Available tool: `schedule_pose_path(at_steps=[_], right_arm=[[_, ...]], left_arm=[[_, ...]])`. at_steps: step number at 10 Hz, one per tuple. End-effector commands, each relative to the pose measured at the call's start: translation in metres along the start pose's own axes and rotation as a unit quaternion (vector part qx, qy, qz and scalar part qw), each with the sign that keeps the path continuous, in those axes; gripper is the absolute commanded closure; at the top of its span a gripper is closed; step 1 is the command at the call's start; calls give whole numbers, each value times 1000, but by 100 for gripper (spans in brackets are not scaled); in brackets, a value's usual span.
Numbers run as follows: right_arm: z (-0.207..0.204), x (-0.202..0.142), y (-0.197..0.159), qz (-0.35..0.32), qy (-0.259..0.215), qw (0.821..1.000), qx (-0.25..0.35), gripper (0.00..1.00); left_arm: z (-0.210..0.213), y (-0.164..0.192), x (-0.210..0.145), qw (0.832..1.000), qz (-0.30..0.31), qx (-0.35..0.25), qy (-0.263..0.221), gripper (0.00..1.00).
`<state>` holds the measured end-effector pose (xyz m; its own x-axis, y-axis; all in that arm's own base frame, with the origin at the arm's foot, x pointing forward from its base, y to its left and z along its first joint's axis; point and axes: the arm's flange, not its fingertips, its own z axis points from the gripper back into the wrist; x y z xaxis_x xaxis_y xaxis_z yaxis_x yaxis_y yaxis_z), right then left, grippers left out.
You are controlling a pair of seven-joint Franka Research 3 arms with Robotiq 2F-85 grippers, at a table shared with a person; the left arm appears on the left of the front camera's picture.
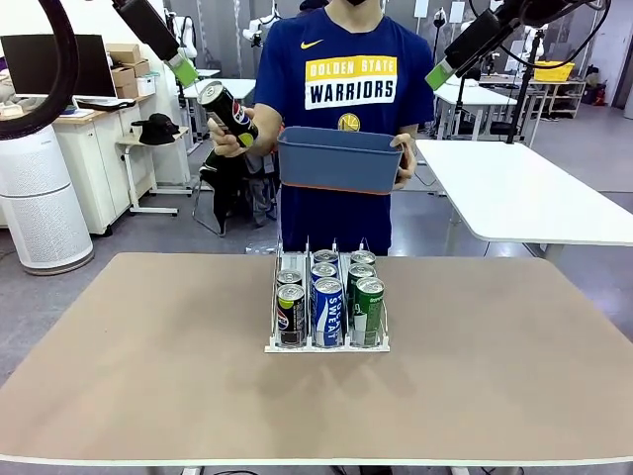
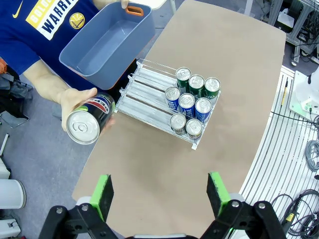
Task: Fill the beverage cans into the dispenser.
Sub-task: Pick up the Pepsi coke handed by the human.
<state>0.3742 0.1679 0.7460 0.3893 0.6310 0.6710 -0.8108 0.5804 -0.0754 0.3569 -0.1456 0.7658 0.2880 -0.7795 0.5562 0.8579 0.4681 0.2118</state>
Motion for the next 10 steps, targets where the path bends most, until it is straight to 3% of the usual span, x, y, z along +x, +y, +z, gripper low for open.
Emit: schedule_pose_path(at_steps=[1,5,7,8,10], right_arm=[[0,-1,1,1,1,1000,2,0],[0,-1,1,1,1,1000,2,0],[0,-1,1,1,1,1000,2,0],[0,-1,1,1,1,1000,2,0],[0,-1,1,1,1,1000,2,0]], left_arm=[[1,0,-2,1000,-1,-3,3,0],[-6,8,-1,1000,16,17,11,0],[-2,-1,-5,999,-8,32,31,0],[-18,9,-2,998,-7,60,25,0],[-24,23,-9,998,-13,53,33,0]])
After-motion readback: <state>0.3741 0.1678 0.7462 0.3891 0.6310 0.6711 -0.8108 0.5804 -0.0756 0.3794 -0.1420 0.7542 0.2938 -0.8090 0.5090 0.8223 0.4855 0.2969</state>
